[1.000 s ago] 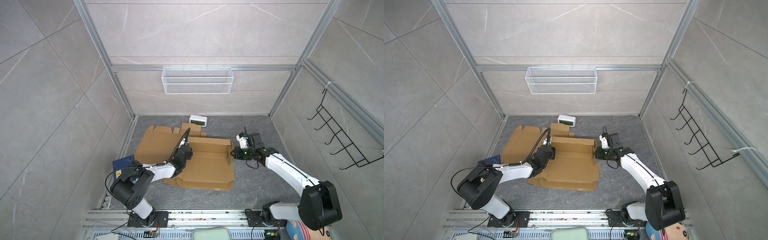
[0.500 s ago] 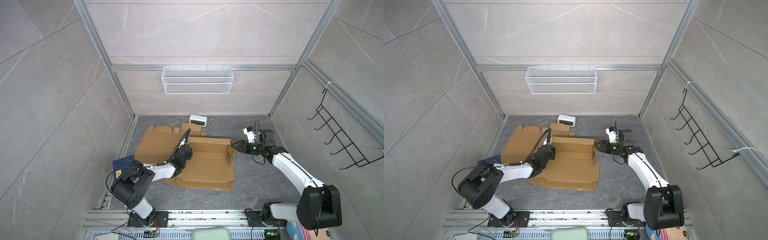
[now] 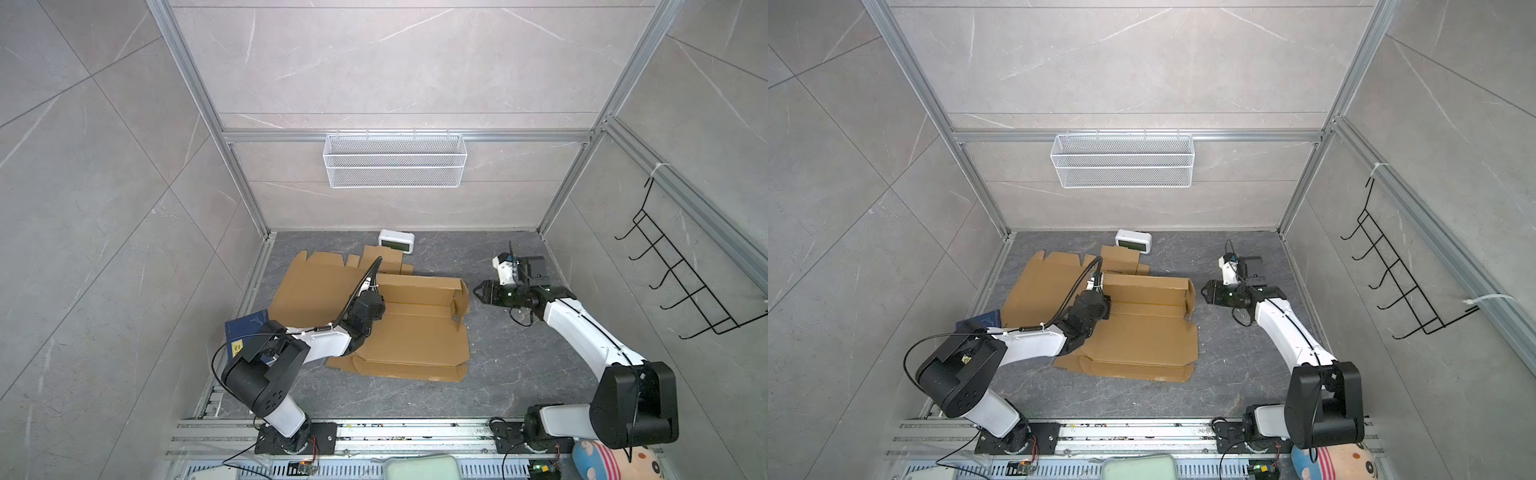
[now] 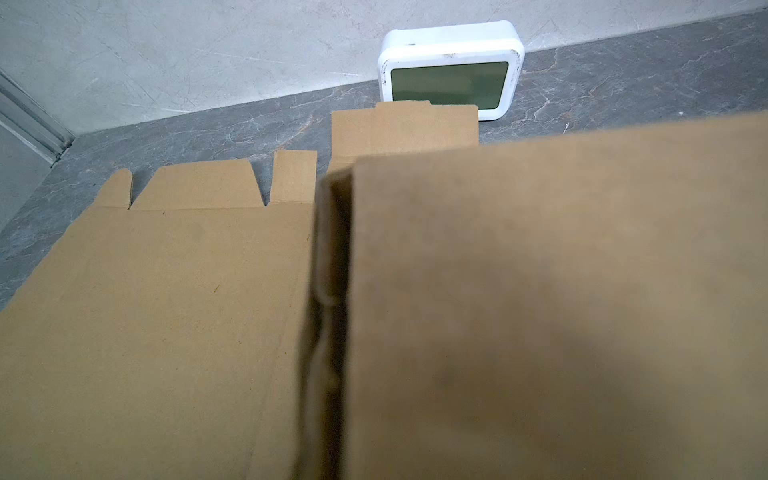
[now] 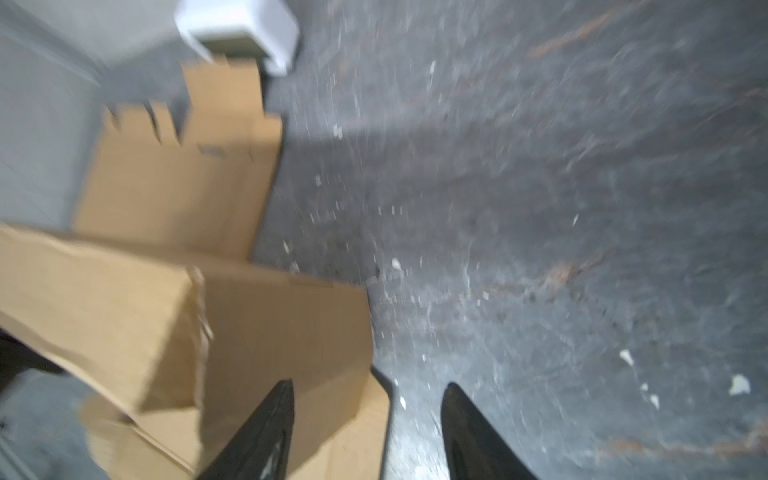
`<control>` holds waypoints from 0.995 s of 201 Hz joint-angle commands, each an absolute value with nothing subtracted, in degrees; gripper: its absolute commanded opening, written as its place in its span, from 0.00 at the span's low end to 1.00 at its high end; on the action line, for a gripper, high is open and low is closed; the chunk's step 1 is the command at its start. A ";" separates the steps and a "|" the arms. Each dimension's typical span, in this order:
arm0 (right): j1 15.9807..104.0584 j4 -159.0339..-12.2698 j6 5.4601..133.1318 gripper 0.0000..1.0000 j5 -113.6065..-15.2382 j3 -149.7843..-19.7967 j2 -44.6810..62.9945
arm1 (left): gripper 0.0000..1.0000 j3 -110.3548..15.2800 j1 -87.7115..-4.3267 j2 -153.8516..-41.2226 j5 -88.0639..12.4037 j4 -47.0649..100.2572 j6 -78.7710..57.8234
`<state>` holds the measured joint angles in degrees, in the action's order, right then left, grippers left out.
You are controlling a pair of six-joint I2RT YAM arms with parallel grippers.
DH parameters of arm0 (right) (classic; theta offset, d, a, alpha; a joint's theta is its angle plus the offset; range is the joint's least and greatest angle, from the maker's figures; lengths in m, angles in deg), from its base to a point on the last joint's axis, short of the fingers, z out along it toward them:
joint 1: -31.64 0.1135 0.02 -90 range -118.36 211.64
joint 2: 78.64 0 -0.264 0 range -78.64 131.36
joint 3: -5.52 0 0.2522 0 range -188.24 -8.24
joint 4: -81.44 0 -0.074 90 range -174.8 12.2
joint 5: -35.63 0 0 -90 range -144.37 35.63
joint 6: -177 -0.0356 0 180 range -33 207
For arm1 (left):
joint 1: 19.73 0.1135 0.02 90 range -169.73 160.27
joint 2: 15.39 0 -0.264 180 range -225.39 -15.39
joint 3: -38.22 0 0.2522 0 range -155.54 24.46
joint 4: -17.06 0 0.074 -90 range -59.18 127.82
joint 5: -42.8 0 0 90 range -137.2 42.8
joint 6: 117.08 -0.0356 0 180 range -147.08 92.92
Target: Fold the paper box
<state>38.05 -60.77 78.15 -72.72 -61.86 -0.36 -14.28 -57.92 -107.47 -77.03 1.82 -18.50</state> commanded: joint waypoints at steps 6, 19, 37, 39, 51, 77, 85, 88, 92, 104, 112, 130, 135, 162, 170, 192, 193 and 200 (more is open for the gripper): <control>42.22 -56.80 85.64 0.60 -66.31 -59.87 -1.65 | 0.00 -13.77 -57.72 -107.09 -76.70 4.68 -20.93; 44.25 -56.75 87.04 0.59 -66.84 -59.94 -1.83 | 0.00 -13.86 -57.64 -107.06 -76.68 4.74 -20.92; 47.36 -57.54 88.35 0.60 -68.43 -60.63 -1.19 | 0.00 -13.94 -57.74 -107.04 -76.71 4.79 -20.84; 47.59 -57.66 88.43 0.60 -68.65 -60.76 -0.97 | 0.00 -13.99 -57.73 -107.06 -76.66 4.80 -20.84; 49.06 -58.52 88.43 0.60 -69.05 -61.80 0.39 | 0.00 -14.16 -57.72 -107.06 -76.56 4.82 -20.65; 50.91 -62.34 87.41 0.61 -67.59 -63.34 3.53 | 0.00 -14.56 -57.70 -107.37 -76.16 4.89 -20.58; 51.04 -64.07 86.82 0.61 -66.42 -63.35 4.32 | 0.00 -14.70 -57.70 -107.50 -76.04 5.00 -20.62; 51.08 -64.76 86.60 0.62 -65.91 -63.29 4.57 | 0.00 -14.73 -57.63 -107.50 -75.95 5.04 -20.58; 51.13 -65.82 86.28 0.62 -65.34 -63.17 4.86 | 0.00 -14.74 -57.72 -107.57 -75.90 5.01 -20.59; 51.14 -70.35 85.15 0.62 -63.21 -61.56 5.03 | 0.00 -14.74 -57.70 -107.52 -75.86 4.94 -20.84; 51.19 -73.95 84.62 0.62 -61.63 -60.11 4.90 | 0.00 -14.66 -57.74 -107.68 -75.86 4.85 -20.84; 51.54 -83.10 83.02 0.62 -59.60 -56.39 4.99 | 0.00 -14.67 -57.70 -107.65 -75.61 4.78 -20.84; 51.77 -84.87 82.83 0.62 -59.33 -55.66 5.26 | 0.00 -14.70 -57.71 -107.67 -75.51 4.80 -20.84; 53.88 -85.02 82.39 0.59 -54.80 -57.74 8.27 | 0.00 -14.73 -57.70 -107.50 -75.46 4.79 -20.84; 54.36 -84.63 82.27 0.57 -53.46 -58.46 9.07 | 0.00 -14.87 -57.70 -107.45 -75.35 4.89 -20.73; 55.81 -85.33 80.83 0.48 -49.09 -58.59 9.66 | 0.00 -15.06 -57.70 -107.33 -75.44 5.16 -19.97; 55.94 -85.37 80.79 0.47 -48.78 -58.59 9.67 | 0.00 -15.08 -57.70 -107.33 -75.43 5.15 -19.92; 56.63 -85.34 80.30 0.44 -46.98 -58.60 9.77 | 0.00 -15.16 -57.70 -107.16 -75.47 5.47 -19.54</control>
